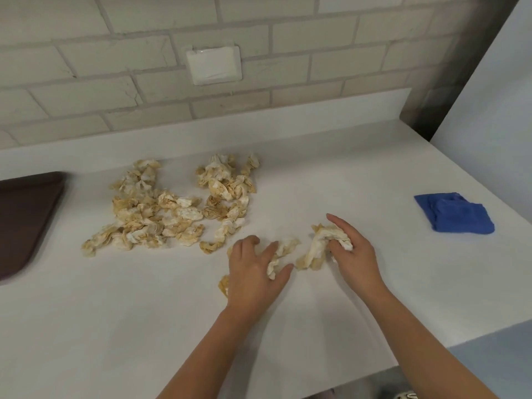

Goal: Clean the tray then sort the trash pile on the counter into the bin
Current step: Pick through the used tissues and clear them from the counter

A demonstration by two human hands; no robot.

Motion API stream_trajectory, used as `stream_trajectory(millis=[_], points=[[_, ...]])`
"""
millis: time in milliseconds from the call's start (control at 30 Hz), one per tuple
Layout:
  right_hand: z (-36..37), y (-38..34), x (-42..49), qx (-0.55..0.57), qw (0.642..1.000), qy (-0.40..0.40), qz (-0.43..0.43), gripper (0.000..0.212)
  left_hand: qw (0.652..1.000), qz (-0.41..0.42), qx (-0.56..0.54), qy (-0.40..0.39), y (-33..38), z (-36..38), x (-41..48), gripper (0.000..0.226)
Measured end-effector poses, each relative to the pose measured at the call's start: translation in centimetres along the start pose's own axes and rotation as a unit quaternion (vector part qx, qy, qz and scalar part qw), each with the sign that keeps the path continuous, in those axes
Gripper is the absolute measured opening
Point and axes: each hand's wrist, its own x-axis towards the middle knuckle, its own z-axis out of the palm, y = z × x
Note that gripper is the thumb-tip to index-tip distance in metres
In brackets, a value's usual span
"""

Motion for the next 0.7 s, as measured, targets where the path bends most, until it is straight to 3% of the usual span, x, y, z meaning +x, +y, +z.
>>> stream_trajectory(millis=[100,200,433,500,567,633,700], points=[[-0.2,0.2,-0.4,0.013,1.0,0.024,-0.005,0.043,0.997,0.019,0.055,-0.05,-0.1,0.3,0.4,0.06],[-0.5,0.4,-1.3,0.027,0.999,0.043,0.009,0.033,0.988,0.09,0.092,-0.084,-0.6,0.5,0.7,0.057],[-3.9,0.2,-4.0,0.133,0.984,0.049,0.108,0.024,0.986,0.12,0.112,0.015,-0.2,0.7,-0.7,0.032],[-5.8,0.2,-4.6,0.165,0.975,0.059,0.14,0.023,0.995,0.071,0.069,0.024,0.8,0.4,-0.8,0.034],[-8.2,0.4,-5.4,0.201,0.964,0.072,0.159,0.024,0.999,-0.044,-0.029,0.016,3.5,-0.2,-1.3,0.032],[-11.0,1.1,-6.3,0.253,0.947,0.085,0.179,0.026,0.974,-0.163,-0.16,-0.006,7.7,-0.6,-1.8,0.025],[-14.1,2.0,-7.3,0.281,0.936,0.09,0.194,0.024,0.932,-0.226,-0.284,-0.016,12.6,-0.7,-2.2,0.022]])
